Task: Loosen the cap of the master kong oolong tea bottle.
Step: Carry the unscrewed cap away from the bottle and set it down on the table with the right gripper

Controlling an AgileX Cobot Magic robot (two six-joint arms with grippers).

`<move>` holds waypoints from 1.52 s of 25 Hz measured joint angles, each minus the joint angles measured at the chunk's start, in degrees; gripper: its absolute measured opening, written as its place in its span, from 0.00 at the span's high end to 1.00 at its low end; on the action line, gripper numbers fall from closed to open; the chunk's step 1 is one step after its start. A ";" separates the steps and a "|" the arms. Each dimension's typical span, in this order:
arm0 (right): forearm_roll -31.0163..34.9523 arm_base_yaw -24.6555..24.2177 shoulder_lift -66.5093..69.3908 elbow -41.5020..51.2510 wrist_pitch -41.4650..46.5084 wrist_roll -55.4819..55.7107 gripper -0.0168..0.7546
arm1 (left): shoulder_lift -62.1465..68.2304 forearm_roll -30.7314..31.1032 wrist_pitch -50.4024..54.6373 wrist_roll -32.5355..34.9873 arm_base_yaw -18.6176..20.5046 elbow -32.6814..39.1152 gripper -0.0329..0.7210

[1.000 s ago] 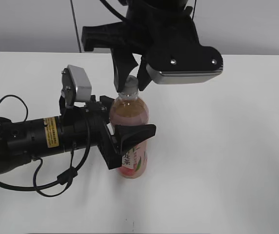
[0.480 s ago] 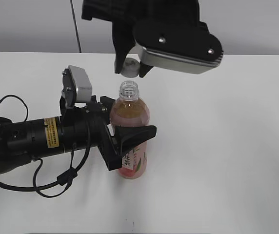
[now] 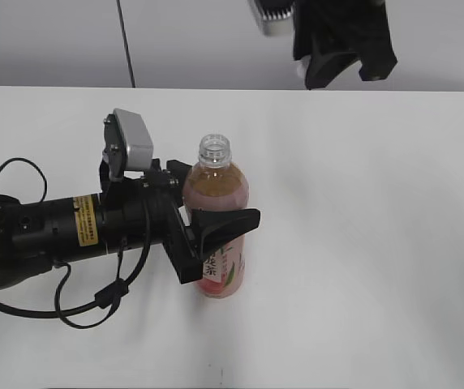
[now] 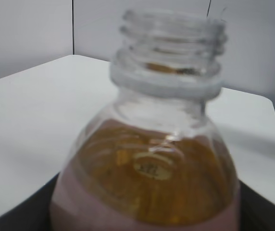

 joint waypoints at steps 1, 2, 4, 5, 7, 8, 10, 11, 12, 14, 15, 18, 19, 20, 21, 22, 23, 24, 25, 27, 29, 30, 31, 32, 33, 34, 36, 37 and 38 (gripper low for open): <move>1.11 -1.63 0.00 0.00 0.00 6.44 0.63 | 0.00 0.00 0.00 0.00 0.00 0.00 0.35; 2.25 -3.61 0.00 0.00 0.00 12.12 0.63 | 0.00 0.00 0.00 0.00 0.00 0.00 0.35; 3.30 -7.00 0.06 0.00 0.00 26.01 0.63 | 0.00 0.00 0.00 0.00 0.00 0.00 0.35; 3.57 -8.74 0.05 0.07 0.00 31.88 0.63 | 0.00 0.00 0.00 0.00 0.00 0.00 0.35; 3.17 -11.65 0.05 0.77 0.01 45.71 0.63 | 0.00 0.00 0.00 0.00 0.00 0.00 0.35; 2.60 -12.56 0.05 1.18 0.01 51.67 0.63 | 0.00 0.00 0.00 0.00 0.00 0.00 0.35; -1.35 -14.31 0.05 2.38 0.01 61.80 0.63 | 0.00 0.00 0.00 0.00 0.00 0.00 0.35; -3.49 -14.88 0.05 3.41 -0.05 66.72 0.63 | 0.00 0.00 0.00 0.00 0.00 0.00 0.35; -5.19 -15.46 0.05 4.78 -0.05 70.05 0.63 | 0.00 0.00 0.00 0.00 0.00 0.00 0.35; -6.69 -16.44 0.00 8.32 -0.05 74.93 0.63 | 0.00 0.00 0.00 0.00 0.00 0.00 0.35; -6.82 -16.64 -0.06 10.81 -0.05 76.43 0.63 | 0.00 0.00 0.00 0.00 0.00 0.00 0.35; -5.69 -16.91 -0.73 18.63 -0.09 78.63 0.63 | 0.00 0.00 0.00 0.00 0.00 0.00 0.35; -5.02 -16.91 -0.99 21.28 -0.09 79.01 0.63 | 0.00 0.00 0.00 0.00 0.00 0.00 0.35; -4.56 -16.91 -1.37 23.81 -0.03 79.41 0.63 | 0.00 0.00 0.00 0.00 0.00 0.00 0.35; -4.28 -16.91 -1.68 25.81 -0.73 79.82 0.63 | 0.00 0.00 0.00 0.00 0.00 0.00 0.35; -4.16 -16.91 -2.01 28.12 -0.73 80.47 0.63 | 0.00 0.00 0.00 0.00 0.00 0.00 0.35; -3.94 -16.91 -2.25 30.16 -0.81 81.05 0.63 | 0.00 0.00 0.00 0.00 0.00 0.00 0.35; -3.94 -16.91 -2.41 31.64 -1.25 81.68 0.63 | 0.00 0.00 0.00 0.00 0.00 0.00 0.35; -3.94 -16.91 -2.54 33.21 -1.96 82.10 0.63 | 0.00 0.00 0.00 0.00 0.00 0.00 0.35; -3.94 -16.91 -2.62 35.77 -5.07 82.64 0.63 | 0.00 0.00 0.00 0.00 0.00 0.00 0.35; -3.99 -16.91 -2.62 37.58 -8.88 82.75 0.63 | 0.00 -0.06 0.00 0.00 0.00 0.00 0.35; -3.99 -16.91 -2.62 38.14 -10.77 82.75 0.62 | 0.00 -0.06 0.00 0.00 0.00 0.00 0.35; -3.92 -16.91 -2.62 38.45 -12.42 82.75 0.61 | 0.00 -0.17 0.00 0.00 0.00 0.00 0.35; -3.63 -17.03 -2.62 38.50 -13.26 82.75 0.60 | 0.00 -0.24 0.00 0.00 0.00 0.00 0.35; -3.38 -17.03 -2.62 38.56 -14.68 82.75 0.58 | 0.00 -0.30 0.00 0.00 0.00 0.00 0.35; -3.23 -17.10 -2.56 38.56 -15.87 82.64 0.54 | 0.00 -0.30 0.00 0.00 0.00 0.00 0.35; -2.94 -17.10 -1.78 38.56 -16.55 82.50 0.45 | 0.00 -0.53 0.00 0.00 0.00 0.00 0.35; -2.70 -17.10 -0.98 38.57 -16.48 82.51 0.40 | 0.00 -0.68 0.00 0.00 0.00 0.00 0.35; -2.49 -17.10 -0.15 38.57 -16.34 82.44 0.35 | 0.00 -0.81 0.00 0.00 0.00 0.00 0.35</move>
